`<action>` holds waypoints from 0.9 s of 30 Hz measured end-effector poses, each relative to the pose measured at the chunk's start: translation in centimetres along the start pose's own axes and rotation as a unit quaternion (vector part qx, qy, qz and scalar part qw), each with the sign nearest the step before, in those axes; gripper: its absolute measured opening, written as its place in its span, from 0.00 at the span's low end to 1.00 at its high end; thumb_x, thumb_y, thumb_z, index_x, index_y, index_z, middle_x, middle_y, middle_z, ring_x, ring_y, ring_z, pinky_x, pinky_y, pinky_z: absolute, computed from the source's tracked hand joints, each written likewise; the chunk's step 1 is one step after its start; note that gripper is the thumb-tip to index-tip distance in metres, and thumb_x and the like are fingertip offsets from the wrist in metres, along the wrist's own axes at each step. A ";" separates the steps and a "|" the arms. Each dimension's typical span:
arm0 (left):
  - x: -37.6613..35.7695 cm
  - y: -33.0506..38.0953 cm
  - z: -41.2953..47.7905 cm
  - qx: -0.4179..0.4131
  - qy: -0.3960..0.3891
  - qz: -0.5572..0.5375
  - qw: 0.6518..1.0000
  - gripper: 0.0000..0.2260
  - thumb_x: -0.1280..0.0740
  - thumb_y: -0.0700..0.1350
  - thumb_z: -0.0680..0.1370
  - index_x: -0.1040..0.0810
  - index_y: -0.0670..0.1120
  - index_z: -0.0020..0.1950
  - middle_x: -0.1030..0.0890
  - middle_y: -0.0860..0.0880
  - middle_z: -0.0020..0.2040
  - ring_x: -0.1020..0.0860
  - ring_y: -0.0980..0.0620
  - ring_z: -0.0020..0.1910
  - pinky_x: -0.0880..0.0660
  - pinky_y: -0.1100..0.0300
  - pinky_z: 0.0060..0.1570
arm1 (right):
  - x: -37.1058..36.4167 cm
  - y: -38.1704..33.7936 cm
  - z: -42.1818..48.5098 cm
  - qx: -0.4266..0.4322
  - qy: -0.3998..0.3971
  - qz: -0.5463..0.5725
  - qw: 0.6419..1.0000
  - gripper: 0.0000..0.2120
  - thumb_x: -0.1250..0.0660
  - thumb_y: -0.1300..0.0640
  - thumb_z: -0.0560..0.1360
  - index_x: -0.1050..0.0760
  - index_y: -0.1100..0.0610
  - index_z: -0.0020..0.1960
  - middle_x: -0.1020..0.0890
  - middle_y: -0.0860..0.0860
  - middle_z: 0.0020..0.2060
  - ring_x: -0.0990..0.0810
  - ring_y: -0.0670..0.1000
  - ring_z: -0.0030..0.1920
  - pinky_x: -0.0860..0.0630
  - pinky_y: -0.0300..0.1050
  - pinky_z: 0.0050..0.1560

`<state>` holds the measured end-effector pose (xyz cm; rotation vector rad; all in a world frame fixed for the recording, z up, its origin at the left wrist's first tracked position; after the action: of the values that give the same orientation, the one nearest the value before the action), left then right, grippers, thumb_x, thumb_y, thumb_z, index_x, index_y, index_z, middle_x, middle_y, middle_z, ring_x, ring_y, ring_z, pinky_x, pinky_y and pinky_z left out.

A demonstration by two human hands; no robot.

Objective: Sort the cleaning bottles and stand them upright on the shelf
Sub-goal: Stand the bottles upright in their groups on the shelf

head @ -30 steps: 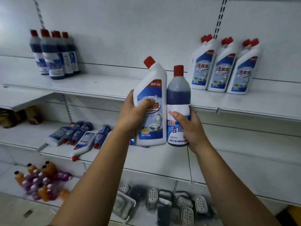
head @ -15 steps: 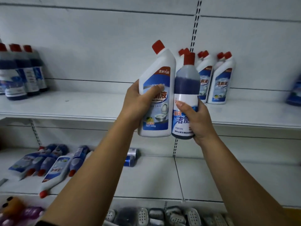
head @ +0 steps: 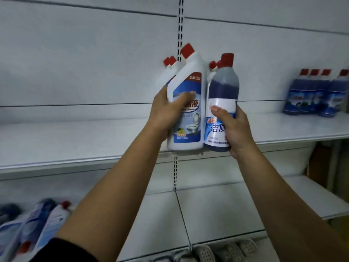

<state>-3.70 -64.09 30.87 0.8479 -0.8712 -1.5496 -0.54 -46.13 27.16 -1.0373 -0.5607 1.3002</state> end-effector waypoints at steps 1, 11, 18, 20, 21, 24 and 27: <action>-1.0 -0.4 0.5 0.002 -0.002 -0.001 1.000 0.13 0.26 0.47 0.74 0.24 0.48 0.55 0.14 0.48 0.46 0.14 0.50 0.41 0.17 0.55 0.40 | 1.0 0.0 0.6 0.000 0.002 0.000 1.000 0.14 0.27 0.58 0.73 0.24 0.53 0.56 0.15 0.53 0.45 0.15 0.52 0.42 0.18 0.47 0.41; -9.5 -5.0 6.2 0.012 -0.003 0.015 1.000 0.21 0.24 0.48 0.73 0.29 0.53 0.61 0.17 0.49 0.52 0.15 0.51 0.46 0.17 0.51 0.46 | 10.8 2.0 7.3 -0.026 0.000 -0.059 0.998 0.18 0.28 0.53 0.74 0.27 0.51 0.61 0.17 0.54 0.52 0.15 0.54 0.47 0.17 0.52 0.48; -13.7 -6.2 9.3 -0.049 -0.017 0.166 0.985 0.25 0.26 0.48 0.75 0.37 0.54 0.64 0.22 0.51 0.57 0.18 0.53 0.51 0.19 0.52 0.52 | 13.9 3.2 10.2 -0.028 -0.044 -0.084 0.995 0.20 0.27 0.51 0.73 0.29 0.47 0.62 0.17 0.50 0.54 0.16 0.51 0.50 0.18 0.50 0.50; -14.5 -6.2 10.1 -0.082 -0.001 0.248 0.965 0.25 0.26 0.51 0.74 0.38 0.53 0.62 0.23 0.50 0.56 0.19 0.51 0.51 0.19 0.51 0.52 | 14.1 3.6 10.4 -0.035 -0.060 -0.070 0.995 0.21 0.27 0.51 0.72 0.29 0.47 0.63 0.17 0.49 0.54 0.16 0.50 0.50 0.18 0.50 0.51; -14.8 -6.2 10.5 -0.095 0.005 0.287 0.953 0.25 0.26 0.52 0.74 0.39 0.52 0.60 0.23 0.50 0.56 0.19 0.50 0.51 0.19 0.50 0.52 | 14.2 3.7 10.5 -0.035 -0.068 -0.063 0.995 0.21 0.27 0.51 0.72 0.30 0.46 0.62 0.17 0.48 0.54 0.16 0.50 0.50 0.18 0.49 0.50; -15.5 -6.4 11.6 -0.112 0.015 0.386 0.915 0.25 0.27 0.57 0.73 0.37 0.50 0.61 0.21 0.47 0.58 0.22 0.53 0.50 0.21 0.52 0.52 | 14.3 3.9 10.5 -0.033 -0.087 -0.044 0.995 0.21 0.26 0.52 0.72 0.30 0.45 0.60 0.18 0.47 0.53 0.16 0.48 0.50 0.18 0.46 0.49; -15.8 -6.7 12.5 -0.110 0.030 0.438 0.892 0.28 0.29 0.59 0.74 0.34 0.47 0.65 0.21 0.46 0.61 0.23 0.54 0.51 0.24 0.53 0.52 | 14.4 4.2 10.5 -0.031 -0.097 -0.043 0.994 0.25 0.26 0.52 0.71 0.31 0.46 0.65 0.18 0.48 0.55 0.17 0.50 0.52 0.18 0.50 0.53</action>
<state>-15.71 -46.62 31.90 0.2479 -0.8428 -0.7893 -8.10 -29.55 25.54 -0.9326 -0.7881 1.3217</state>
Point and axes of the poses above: each hand's wrist, its own z-axis towards the middle knuckle, its own x-axis out of the back of the hand, y = z × x, the point moved 7 cm from there along z, towards the middle knuckle
